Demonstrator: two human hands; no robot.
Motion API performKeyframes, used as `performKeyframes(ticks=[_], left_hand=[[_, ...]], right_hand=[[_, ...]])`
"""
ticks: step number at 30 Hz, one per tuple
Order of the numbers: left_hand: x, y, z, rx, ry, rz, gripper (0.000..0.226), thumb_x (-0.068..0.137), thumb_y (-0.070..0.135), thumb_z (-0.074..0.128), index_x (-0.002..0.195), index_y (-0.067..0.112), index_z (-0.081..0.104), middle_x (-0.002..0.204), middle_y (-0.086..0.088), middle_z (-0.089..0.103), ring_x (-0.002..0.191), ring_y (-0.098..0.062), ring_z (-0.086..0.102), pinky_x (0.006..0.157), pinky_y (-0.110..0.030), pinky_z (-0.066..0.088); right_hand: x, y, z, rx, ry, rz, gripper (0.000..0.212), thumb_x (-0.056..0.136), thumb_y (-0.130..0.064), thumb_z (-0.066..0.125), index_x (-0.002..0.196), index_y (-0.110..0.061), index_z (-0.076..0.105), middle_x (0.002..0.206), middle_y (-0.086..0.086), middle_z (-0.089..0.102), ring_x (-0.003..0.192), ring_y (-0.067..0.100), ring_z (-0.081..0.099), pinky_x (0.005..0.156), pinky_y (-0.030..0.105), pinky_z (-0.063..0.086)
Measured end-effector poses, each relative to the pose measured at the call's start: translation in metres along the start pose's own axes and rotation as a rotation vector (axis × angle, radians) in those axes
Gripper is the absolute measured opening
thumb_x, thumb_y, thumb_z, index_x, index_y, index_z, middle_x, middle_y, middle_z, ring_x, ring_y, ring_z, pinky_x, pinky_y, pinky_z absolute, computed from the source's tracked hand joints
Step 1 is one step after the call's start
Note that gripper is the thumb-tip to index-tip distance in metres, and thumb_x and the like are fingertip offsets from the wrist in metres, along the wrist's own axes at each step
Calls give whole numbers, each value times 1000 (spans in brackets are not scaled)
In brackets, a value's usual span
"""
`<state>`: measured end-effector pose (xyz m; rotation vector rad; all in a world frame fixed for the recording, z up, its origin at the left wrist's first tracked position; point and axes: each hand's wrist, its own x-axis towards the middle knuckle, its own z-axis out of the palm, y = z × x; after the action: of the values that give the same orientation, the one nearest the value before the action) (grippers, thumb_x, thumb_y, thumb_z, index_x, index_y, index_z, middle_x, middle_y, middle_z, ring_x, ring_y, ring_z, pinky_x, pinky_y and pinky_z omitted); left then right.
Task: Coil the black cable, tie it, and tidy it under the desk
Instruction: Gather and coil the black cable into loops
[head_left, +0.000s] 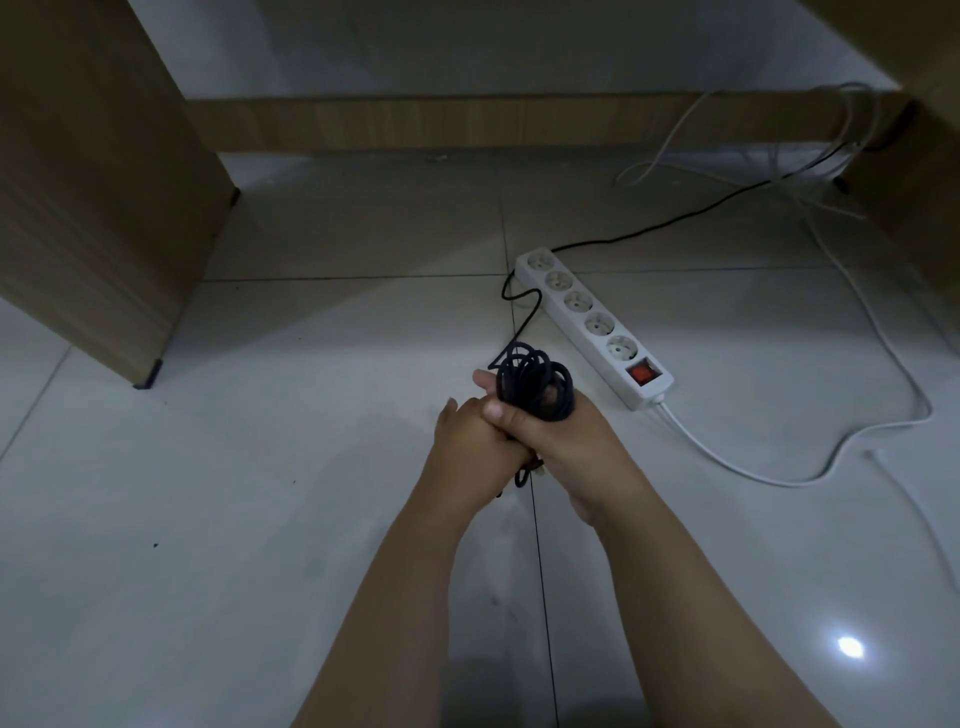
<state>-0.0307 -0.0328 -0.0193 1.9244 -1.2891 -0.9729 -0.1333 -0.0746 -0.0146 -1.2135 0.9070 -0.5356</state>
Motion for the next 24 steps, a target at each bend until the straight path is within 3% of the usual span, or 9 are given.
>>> performKeyframes(ticks=[2, 5, 8, 10, 12, 14, 18, 21, 24], left_hand=[[-2, -1, 1, -18, 9, -27, 9, 70, 32, 53, 67, 28, 61, 60, 2, 68, 68, -11, 67, 102, -60, 41], [-3, -4, 1, 44, 4, -120, 23, 73, 48, 62, 61, 29, 55, 57, 10, 65, 67, -3, 61, 109, -57, 33], [-2, -9, 1, 17, 1, -89, 21, 83, 39, 63, 67, 29, 54, 57, 12, 60, 64, -2, 56, 105, -63, 36], [-3, -6, 2, 41, -3, -27, 4, 86, 30, 58, 87, 29, 62, 61, 14, 59, 69, -10, 60, 102, -65, 38], [-4, -4, 2, 37, -5, -9, 25, 81, 31, 54, 105, 29, 62, 64, 16, 59, 76, -16, 64, 100, -65, 40], [-5, -3, 3, 16, 10, -44, 24, 74, 37, 56, 98, 34, 56, 71, 18, 63, 82, -13, 66, 102, -62, 41], [-5, -16, 3, 18, -12, -146, 44, 68, 37, 77, 99, 36, 46, 77, 21, 62, 83, -9, 64, 106, -58, 39], [-3, -24, -3, -3, -36, -162, 32, 74, 21, 77, 87, 33, 51, 69, 12, 57, 65, -11, 54, 76, -30, 49], [0, -29, -7, 60, -92, -119, 29, 71, 21, 84, 82, 31, 59, 92, 1, 58, 75, -15, 57, 61, -21, 47]], right_hand=[[0, -2, -1, 31, 84, -25, 30, 86, -27, 71, 115, -21, 71, 112, -13, 73, 107, 2, 66, 87, 20, 53], [0, -7, -7, 91, 194, -57, 21, 91, -30, 64, 106, -21, 76, 101, -20, 75, 96, -15, 62, 74, 2, 46], [1, -8, -8, 105, 158, -50, 14, 90, -30, 65, 87, -30, 79, 108, -9, 75, 106, -6, 62, 82, 13, 43], [1, -6, -5, 94, 100, -11, 13, 80, -32, 73, 89, -23, 78, 109, -2, 75, 106, 3, 66, 83, 18, 46], [2, -3, -2, 72, 76, -17, 21, 84, -27, 72, 99, -14, 76, 109, -2, 75, 105, 1, 67, 82, 16, 49], [3, -3, 0, 90, 131, -59, 19, 92, -25, 64, 103, -12, 73, 107, -2, 76, 107, 2, 66, 92, 20, 47], [5, -7, -9, 180, 269, -133, 26, 100, -25, 50, 86, -19, 72, 96, 5, 78, 105, 18, 69, 97, 32, 46], [7, -9, -13, 258, 340, -149, 28, 102, -24, 47, 93, -6, 66, 74, 5, 74, 91, 26, 73, 91, 35, 49], [8, -8, -7, 358, 386, -141, 27, 102, -21, 47, 84, -4, 58, 56, 5, 56, 59, 24, 64, 77, 43, 60]])
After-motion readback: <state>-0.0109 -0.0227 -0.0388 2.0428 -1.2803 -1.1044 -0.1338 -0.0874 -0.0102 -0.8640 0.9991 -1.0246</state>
